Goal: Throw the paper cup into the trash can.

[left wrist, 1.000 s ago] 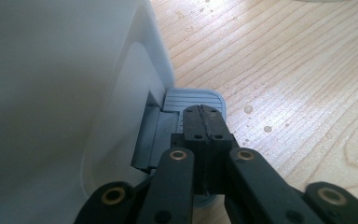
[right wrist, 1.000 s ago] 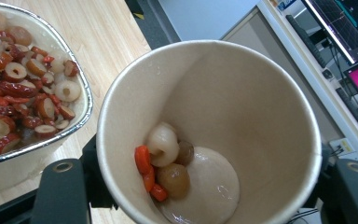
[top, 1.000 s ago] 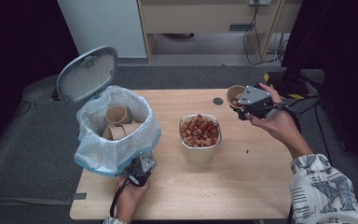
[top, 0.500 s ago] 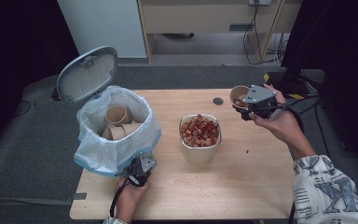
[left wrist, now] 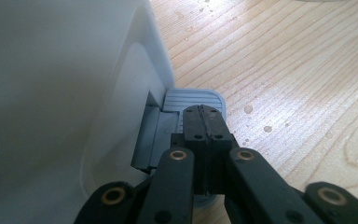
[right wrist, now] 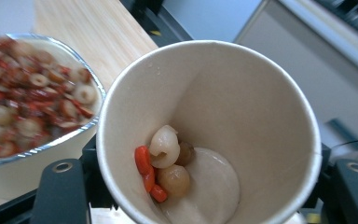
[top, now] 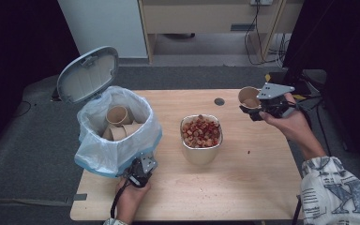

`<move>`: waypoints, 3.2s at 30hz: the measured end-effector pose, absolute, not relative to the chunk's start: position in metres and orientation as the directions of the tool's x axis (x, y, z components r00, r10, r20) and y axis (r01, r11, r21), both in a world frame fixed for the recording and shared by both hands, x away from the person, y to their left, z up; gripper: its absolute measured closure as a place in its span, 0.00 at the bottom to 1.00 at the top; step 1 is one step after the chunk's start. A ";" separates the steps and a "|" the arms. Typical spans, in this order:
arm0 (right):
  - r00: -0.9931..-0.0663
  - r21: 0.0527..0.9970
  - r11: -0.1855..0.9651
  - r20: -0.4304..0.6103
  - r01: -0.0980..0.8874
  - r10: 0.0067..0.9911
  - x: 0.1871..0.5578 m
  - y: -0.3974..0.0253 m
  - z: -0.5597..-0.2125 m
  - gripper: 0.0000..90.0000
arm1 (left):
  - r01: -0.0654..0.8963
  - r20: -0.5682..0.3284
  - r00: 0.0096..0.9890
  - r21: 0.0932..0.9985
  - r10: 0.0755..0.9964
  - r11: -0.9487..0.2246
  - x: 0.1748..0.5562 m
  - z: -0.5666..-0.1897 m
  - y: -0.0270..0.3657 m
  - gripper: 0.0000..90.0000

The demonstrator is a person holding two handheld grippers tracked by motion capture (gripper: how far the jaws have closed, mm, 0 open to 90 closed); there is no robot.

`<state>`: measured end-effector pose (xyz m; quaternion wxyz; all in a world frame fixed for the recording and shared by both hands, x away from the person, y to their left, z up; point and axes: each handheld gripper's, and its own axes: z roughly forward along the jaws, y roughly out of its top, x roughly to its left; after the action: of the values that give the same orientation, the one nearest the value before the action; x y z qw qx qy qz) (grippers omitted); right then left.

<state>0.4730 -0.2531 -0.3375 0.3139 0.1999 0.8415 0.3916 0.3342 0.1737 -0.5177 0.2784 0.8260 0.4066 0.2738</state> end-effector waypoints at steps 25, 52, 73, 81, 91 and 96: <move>-0.834 0.864 0.418 0.004 0.280 0.551 0.478 -0.275 -0.348 0.33 | 0.522 0.225 0.519 0.680 0.824 -0.515 0.334 -0.517 0.174 0.99; -0.836 0.869 0.383 0.061 0.313 0.545 0.477 -0.254 -0.321 0.34 | 0.521 0.224 0.519 0.682 0.825 -0.513 0.334 -0.518 0.174 0.99; -0.835 0.869 0.376 0.074 0.322 0.546 0.476 -0.215 -0.301 0.33 | 0.519 0.222 0.517 0.686 0.826 -0.509 0.334 -0.518 0.173 0.99; -0.845 0.865 0.390 0.070 0.316 0.531 0.470 -0.186 -0.289 0.33 | 0.520 0.224 0.517 0.685 0.826 -0.511 0.334 -0.518 0.174 0.99; -0.861 0.861 0.408 0.063 0.303 0.505 0.466 -0.144 -0.276 0.33 | 0.521 0.223 0.520 0.683 0.825 -0.513 0.334 -0.517 0.174 0.99; -0.868 0.859 0.413 0.071 0.303 0.491 0.466 -0.121 -0.271 0.33 | 0.519 0.224 0.518 0.684 0.825 -0.512 0.334 -0.518 0.174 0.99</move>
<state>0.4661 -0.1213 -0.2707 0.0962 0.2377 0.8351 0.4866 0.3344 0.1735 -0.5177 0.2796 0.8253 0.4073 0.2736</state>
